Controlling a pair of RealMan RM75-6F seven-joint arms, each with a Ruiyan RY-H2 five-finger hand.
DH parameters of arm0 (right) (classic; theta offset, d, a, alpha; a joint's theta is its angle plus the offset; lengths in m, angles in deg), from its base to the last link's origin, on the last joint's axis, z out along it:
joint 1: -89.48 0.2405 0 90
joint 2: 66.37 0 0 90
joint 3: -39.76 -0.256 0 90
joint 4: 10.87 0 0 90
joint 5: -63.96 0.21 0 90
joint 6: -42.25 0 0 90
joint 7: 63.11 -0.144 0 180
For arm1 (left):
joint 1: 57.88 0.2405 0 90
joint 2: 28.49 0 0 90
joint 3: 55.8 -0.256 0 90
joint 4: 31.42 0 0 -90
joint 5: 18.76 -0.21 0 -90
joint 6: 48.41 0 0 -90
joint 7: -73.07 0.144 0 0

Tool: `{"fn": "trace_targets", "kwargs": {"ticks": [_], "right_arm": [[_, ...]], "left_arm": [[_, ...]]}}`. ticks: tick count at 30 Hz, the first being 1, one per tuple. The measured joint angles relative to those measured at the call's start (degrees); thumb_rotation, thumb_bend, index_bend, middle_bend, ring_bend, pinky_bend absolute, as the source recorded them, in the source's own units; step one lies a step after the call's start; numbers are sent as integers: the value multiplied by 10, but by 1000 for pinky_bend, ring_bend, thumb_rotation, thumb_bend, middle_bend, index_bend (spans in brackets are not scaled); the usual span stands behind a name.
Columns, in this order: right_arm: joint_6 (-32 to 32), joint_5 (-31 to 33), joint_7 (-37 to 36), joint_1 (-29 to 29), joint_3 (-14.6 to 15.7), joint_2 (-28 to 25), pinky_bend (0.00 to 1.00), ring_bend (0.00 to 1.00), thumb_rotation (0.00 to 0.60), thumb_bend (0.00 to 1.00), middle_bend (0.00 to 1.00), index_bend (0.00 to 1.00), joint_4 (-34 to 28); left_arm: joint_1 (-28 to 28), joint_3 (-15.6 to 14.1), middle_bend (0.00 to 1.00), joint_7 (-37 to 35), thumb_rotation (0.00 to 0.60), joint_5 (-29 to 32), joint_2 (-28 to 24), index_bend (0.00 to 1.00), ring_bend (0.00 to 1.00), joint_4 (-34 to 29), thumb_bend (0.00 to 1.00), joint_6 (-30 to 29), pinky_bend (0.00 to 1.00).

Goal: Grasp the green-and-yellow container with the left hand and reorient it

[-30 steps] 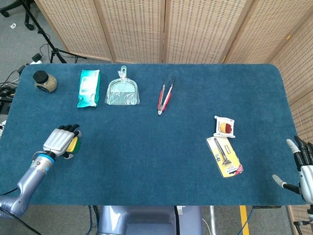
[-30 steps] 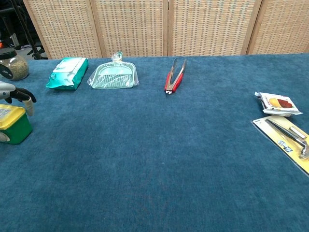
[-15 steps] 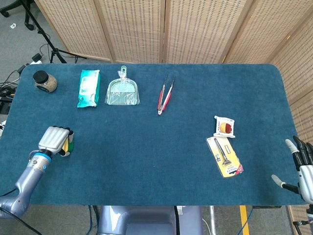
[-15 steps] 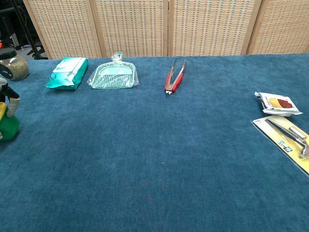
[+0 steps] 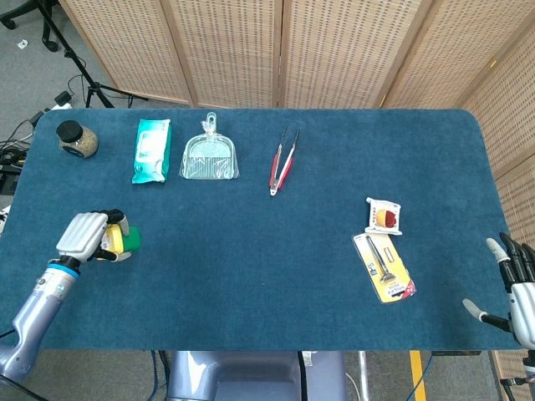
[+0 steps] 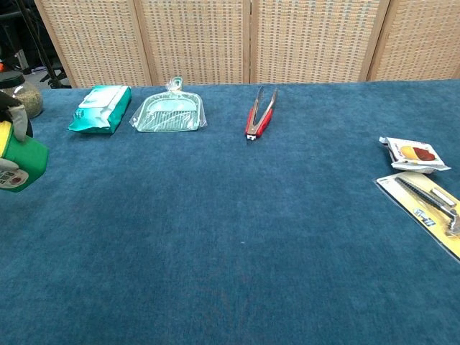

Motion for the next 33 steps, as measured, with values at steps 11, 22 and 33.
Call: {"fn": "trace_targets", "kwargs": {"ticks": [11,22,33], "right_arm": [[1,-1,1,1,0,1,0,0,600,0,0,22,1],[-1,3,-8,0,-1,-2,0,0,600,0,0,21,2],[-6,2,-22,-3,-1,-8,0,0,600,0,0,22,-1]], "left_arm": [[34,-3,482,-422,600,-126,163,707,470,226,177,-111,462],[43,-26,32,-538,600,-167,267,273,25,369,59,-129,152],[56,-44,0,-446,600,-177,210,33,0,315,0,-139,0]]}}
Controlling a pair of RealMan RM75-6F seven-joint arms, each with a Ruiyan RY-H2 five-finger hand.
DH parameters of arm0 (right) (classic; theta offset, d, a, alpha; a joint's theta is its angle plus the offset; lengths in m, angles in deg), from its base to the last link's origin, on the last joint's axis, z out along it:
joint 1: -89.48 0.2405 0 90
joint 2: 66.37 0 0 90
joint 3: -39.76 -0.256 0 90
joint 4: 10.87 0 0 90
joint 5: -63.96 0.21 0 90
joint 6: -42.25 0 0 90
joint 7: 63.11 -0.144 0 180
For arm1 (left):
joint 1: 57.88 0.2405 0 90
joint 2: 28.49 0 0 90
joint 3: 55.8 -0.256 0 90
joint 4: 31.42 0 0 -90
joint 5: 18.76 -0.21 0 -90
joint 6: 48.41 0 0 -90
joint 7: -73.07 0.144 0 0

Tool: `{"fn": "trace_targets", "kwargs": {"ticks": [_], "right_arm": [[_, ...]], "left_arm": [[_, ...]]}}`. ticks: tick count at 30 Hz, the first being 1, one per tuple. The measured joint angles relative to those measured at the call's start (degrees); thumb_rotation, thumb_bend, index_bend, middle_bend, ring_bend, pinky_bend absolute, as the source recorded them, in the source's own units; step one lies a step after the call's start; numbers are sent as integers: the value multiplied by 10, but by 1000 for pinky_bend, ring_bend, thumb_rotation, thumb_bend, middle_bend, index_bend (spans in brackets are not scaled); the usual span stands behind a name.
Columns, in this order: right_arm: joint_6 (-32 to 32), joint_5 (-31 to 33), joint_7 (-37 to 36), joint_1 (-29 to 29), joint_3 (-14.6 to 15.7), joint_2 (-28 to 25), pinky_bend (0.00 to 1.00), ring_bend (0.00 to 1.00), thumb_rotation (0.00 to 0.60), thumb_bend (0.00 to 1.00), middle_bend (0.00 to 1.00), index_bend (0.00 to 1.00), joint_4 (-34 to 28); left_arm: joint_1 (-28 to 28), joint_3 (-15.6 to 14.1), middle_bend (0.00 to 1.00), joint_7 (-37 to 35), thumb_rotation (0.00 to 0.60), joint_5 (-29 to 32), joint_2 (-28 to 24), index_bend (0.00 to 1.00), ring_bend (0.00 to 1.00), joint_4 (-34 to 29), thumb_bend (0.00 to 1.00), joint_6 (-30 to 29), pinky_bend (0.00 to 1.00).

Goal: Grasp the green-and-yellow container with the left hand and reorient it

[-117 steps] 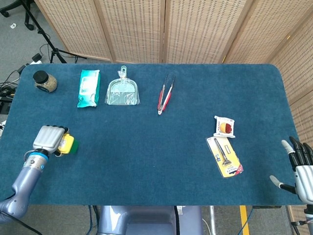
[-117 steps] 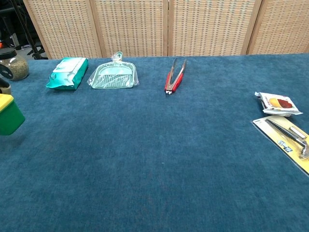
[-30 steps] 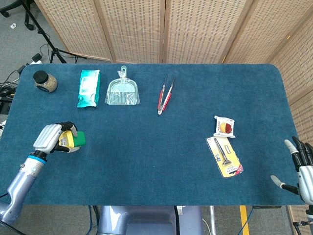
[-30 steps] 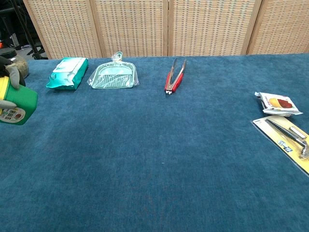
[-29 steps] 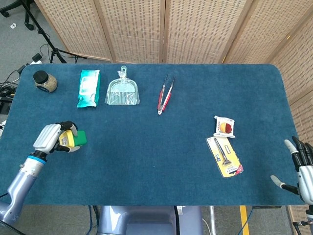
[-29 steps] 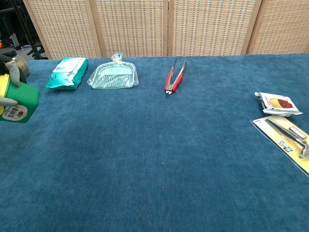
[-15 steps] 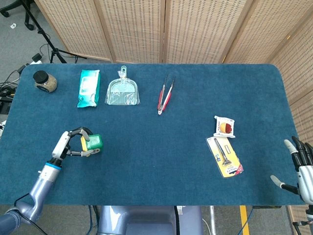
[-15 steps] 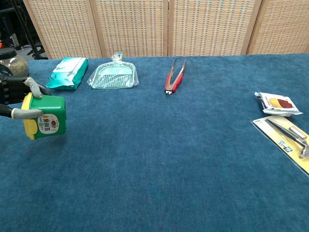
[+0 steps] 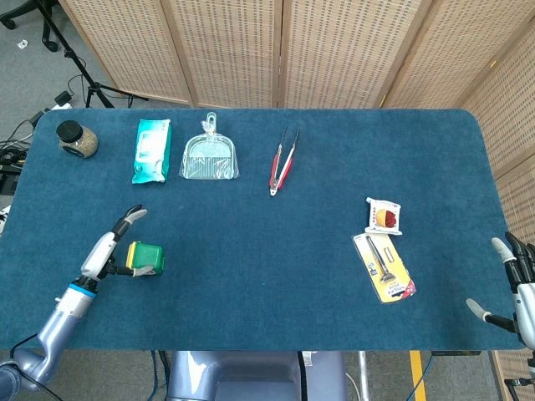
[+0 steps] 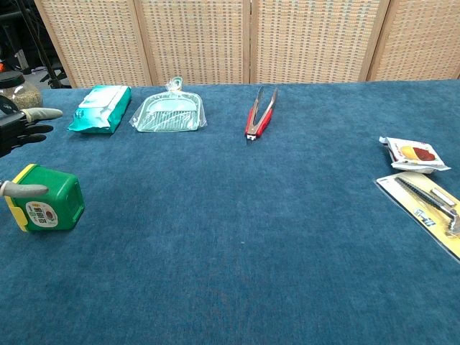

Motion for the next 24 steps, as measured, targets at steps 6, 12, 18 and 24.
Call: {"fn": "trace_targets", "kwargs": {"ticks": [6,12,18,24], "right_arm": [[-3,-3,-6,-2,1,-4,0,0,600,0,0,21,-2],[-5,-6,-10,-3,2,-6,0,0,600,0,0,21,-3],[-9,-9,-23,-3,2,-9,0,0,600,0,0,21,-1],[-8,-21,-34,-2,7,-11,0,0,600,0,0,21,2]], "left_arm": [[9,6,0,70,600,8,-45,27,0,-75,0,-14,0],[-1,8,0,225,600,30,-110,27,0,-202,27,26,0],[-32,24,0,472,600,134,-169,27,0,-376,27,99,0],[-66,36,0,720,600,306,-198,27,0,-526,21,125,0]]}}
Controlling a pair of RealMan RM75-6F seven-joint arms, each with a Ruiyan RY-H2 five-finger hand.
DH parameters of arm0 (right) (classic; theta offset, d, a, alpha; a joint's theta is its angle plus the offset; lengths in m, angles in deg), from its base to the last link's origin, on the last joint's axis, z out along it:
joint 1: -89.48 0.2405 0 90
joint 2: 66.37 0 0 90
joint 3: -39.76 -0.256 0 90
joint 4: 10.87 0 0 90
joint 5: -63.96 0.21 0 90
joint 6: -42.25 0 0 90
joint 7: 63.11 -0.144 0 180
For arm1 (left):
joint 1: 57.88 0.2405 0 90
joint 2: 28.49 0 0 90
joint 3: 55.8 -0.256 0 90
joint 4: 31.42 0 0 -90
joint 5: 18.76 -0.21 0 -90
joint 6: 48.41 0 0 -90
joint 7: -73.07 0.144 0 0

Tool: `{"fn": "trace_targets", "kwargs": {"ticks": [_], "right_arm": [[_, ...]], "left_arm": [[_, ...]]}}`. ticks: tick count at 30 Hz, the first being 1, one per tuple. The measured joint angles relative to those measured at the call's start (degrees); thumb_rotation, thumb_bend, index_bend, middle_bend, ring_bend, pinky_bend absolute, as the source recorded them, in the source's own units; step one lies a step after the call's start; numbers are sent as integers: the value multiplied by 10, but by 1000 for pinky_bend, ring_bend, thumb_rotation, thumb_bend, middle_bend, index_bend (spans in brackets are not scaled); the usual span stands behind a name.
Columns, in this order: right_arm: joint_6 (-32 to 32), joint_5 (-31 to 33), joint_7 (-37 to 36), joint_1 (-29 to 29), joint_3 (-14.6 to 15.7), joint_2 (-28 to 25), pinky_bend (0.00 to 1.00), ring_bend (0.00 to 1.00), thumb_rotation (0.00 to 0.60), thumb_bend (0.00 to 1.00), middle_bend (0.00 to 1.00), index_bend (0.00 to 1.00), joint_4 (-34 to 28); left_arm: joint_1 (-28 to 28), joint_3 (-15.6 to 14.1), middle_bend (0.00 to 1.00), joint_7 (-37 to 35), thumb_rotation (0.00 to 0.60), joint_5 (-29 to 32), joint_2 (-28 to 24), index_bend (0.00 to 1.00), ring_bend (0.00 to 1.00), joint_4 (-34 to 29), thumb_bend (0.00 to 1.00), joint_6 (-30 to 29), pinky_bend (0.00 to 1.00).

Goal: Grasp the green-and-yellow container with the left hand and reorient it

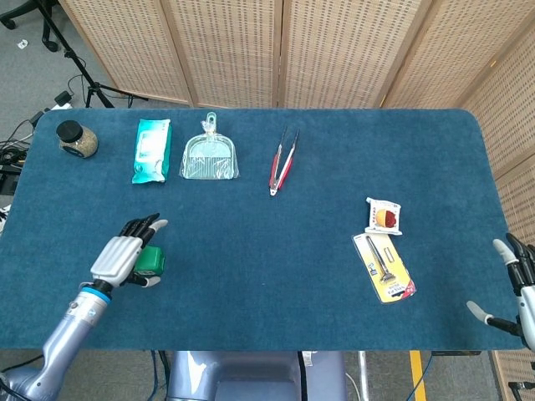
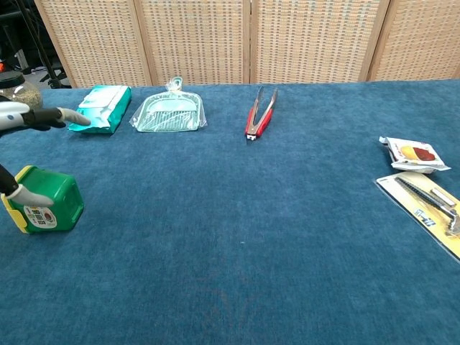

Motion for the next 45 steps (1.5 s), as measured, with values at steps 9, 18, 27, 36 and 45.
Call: {"fn": "trace_targets", "kwargs": {"ticks": [9,18,27,36,45], "right_arm": [[8,-8,-16,4,7,-5,0,0,600,0,0,21,1],[11,1,-24,4,6,-7,0,0,600,0,0,21,3],[22,8,-33,8,5,-7,0,0,600,0,0,21,7],[29,19,-43,11,1,-8,0,0,600,0,0,21,10],[32,30,-53,11,-3,-8,0,0,600,0,0,21,14]], "left_arm": [[-50,11,0,182,600,166,2,27,0,-86,19,-30,0],[-86,24,2,237,600,250,34,47,20,-69,20,-63,76],[-102,23,175,238,600,282,60,177,190,-26,27,-42,202],[-107,20,305,243,600,288,74,307,272,-2,42,-47,281],[-108,21,455,246,600,277,96,519,415,21,163,-68,384]]}}
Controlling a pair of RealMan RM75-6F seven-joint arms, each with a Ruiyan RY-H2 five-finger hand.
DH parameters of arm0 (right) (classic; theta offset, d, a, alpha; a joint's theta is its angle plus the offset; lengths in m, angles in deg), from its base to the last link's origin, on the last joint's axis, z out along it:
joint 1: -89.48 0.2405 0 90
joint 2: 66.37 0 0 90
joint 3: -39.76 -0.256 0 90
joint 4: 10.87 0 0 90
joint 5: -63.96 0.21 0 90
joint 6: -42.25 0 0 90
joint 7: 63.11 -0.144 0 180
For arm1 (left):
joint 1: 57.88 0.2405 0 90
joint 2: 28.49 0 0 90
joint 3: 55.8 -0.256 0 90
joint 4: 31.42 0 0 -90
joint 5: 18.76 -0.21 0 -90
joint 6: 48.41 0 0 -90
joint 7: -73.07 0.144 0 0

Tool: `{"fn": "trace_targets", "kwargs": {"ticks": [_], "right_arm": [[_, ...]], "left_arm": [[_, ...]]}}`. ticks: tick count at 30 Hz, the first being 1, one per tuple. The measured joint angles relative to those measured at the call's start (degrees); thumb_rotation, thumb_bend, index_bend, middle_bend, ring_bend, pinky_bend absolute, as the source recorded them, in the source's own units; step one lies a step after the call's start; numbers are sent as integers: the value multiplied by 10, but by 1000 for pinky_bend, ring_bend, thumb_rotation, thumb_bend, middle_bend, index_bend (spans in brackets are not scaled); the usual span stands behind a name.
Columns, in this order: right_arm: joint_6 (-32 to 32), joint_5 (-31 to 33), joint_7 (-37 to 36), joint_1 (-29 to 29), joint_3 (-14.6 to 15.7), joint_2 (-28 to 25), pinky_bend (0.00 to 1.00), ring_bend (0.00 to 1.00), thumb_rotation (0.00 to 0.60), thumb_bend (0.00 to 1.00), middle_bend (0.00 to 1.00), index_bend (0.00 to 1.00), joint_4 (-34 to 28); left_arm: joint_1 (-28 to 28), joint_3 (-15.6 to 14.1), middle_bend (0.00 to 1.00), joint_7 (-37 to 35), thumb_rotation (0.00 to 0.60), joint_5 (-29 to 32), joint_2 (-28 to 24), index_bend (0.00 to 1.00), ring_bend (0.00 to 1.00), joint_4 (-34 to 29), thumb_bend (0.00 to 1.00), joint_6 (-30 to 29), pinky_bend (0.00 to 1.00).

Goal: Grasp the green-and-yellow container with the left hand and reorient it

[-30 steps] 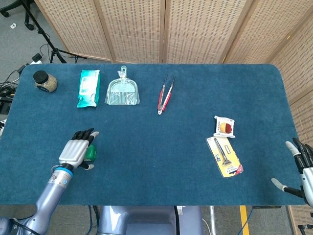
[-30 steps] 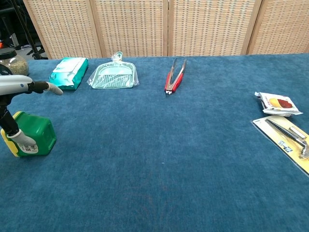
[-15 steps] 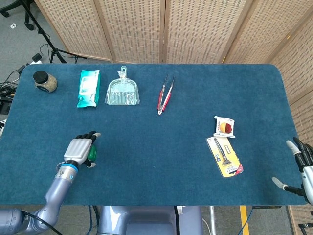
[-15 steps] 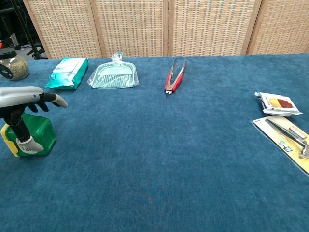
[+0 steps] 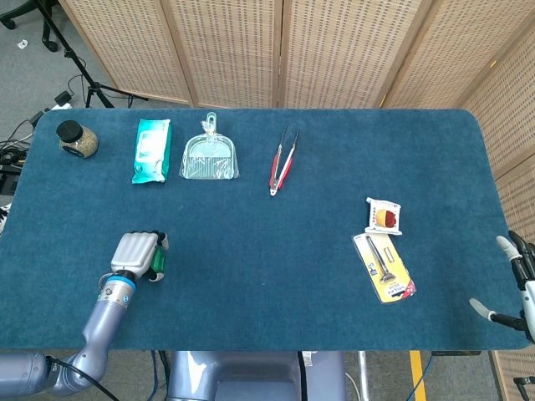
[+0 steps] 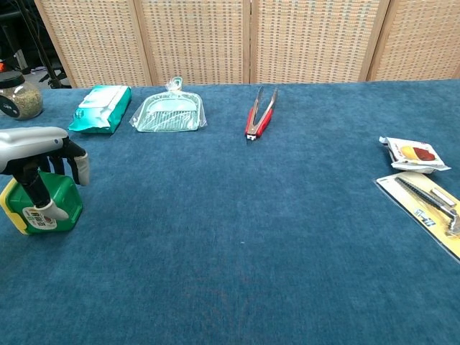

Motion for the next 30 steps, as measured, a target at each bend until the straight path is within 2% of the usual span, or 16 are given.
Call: {"fn": "trace_targets", "kwargs": {"ticks": [5,11,20,23,26,30], "right_arm": [[1,8,-7,-1,-3,0,0,0,600,0,0,21,3],[2,9,-9,-1,-4,0,0,0,600,0,0,22,5],[2,9,-4,-1,-4,1,0,0,600,0,0,21,4],[3,8,-1,-1,-4,2,0,0,600,0,0,22,4],[5,7,3,0,-4,4,0,0,600,0,0,21,4],[5,5,8,1,-3,5,0,0,600,0,0,21,3]], "left_arm": [[2,5,467,-5,600,3,7,537,427,11,210,-4,403],[10,13,484,-36,600,-15,1,558,464,7,216,2,432],[49,16,499,-162,600,-124,-54,572,477,-27,215,32,450],[65,16,501,-220,600,-181,-56,573,477,-17,211,34,450],[82,12,502,-308,600,-256,-49,575,477,16,206,33,450],[103,2,503,-472,600,-361,-19,577,477,99,207,17,450]]}}
